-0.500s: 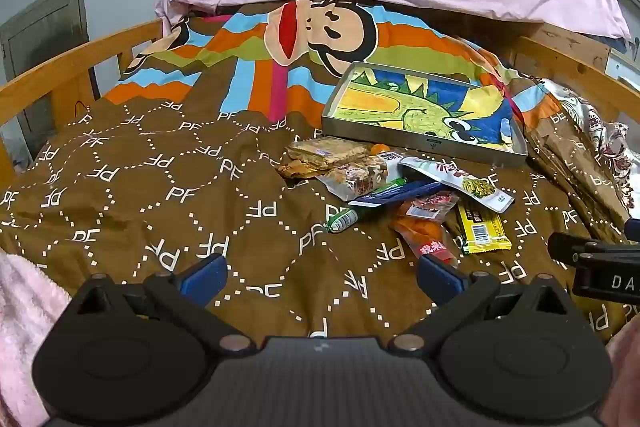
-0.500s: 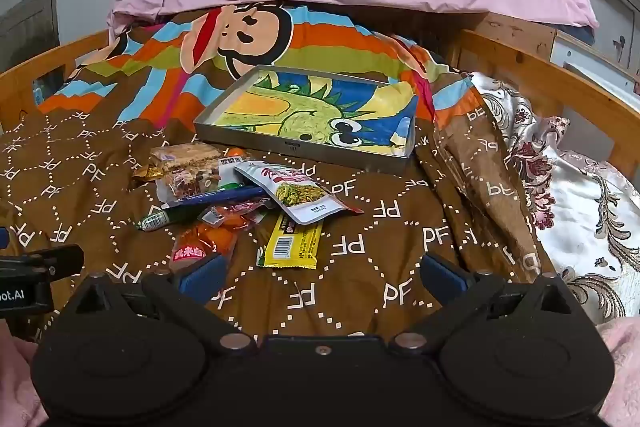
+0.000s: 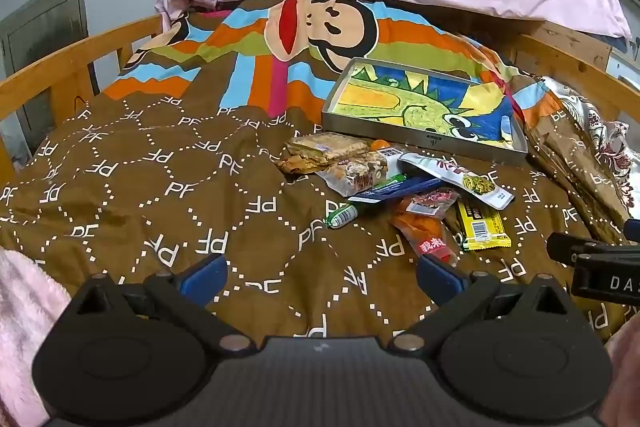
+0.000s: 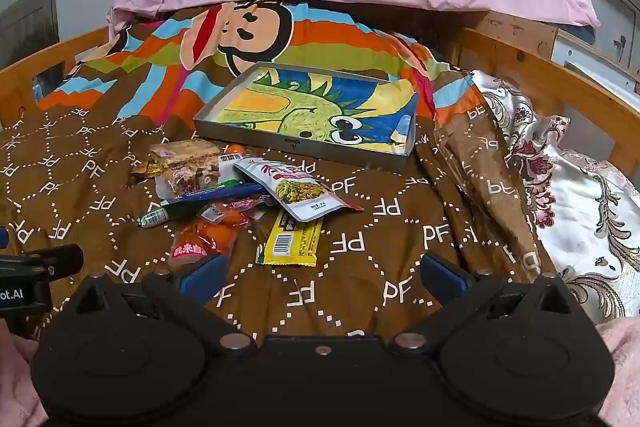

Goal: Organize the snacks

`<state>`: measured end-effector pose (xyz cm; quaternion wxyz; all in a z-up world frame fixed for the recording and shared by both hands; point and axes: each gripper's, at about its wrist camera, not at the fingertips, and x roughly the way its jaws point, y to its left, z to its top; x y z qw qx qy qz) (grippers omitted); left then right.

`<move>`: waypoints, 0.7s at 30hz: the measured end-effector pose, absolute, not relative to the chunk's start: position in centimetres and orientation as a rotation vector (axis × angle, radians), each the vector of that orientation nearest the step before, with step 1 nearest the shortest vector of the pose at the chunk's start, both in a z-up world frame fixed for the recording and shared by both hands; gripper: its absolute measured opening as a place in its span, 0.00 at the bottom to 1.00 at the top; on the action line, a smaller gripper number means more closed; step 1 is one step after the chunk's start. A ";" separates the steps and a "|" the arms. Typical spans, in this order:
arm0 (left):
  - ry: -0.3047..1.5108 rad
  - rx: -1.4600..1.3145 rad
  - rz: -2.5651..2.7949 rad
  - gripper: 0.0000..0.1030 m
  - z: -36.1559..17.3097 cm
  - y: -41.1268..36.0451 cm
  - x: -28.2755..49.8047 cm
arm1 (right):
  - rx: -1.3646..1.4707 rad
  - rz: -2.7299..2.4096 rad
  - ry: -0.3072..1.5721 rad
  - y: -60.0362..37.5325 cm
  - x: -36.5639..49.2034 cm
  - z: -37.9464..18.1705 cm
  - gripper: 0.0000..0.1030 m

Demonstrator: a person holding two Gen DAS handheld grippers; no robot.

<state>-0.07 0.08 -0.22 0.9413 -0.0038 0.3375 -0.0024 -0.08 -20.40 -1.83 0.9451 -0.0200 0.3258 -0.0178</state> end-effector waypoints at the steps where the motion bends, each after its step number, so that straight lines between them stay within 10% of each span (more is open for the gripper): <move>1: 0.689 -0.008 -0.004 1.00 -0.2 0.1 -0.1 | -0.041 -0.036 0.664 -20.4 -0.1 -1.8 0.99; 21: 0.694 -0.010 -0.005 1.00 -0.2 0.1 0.0 | -0.044 -0.037 0.669 -20.4 0.0 -1.9 0.99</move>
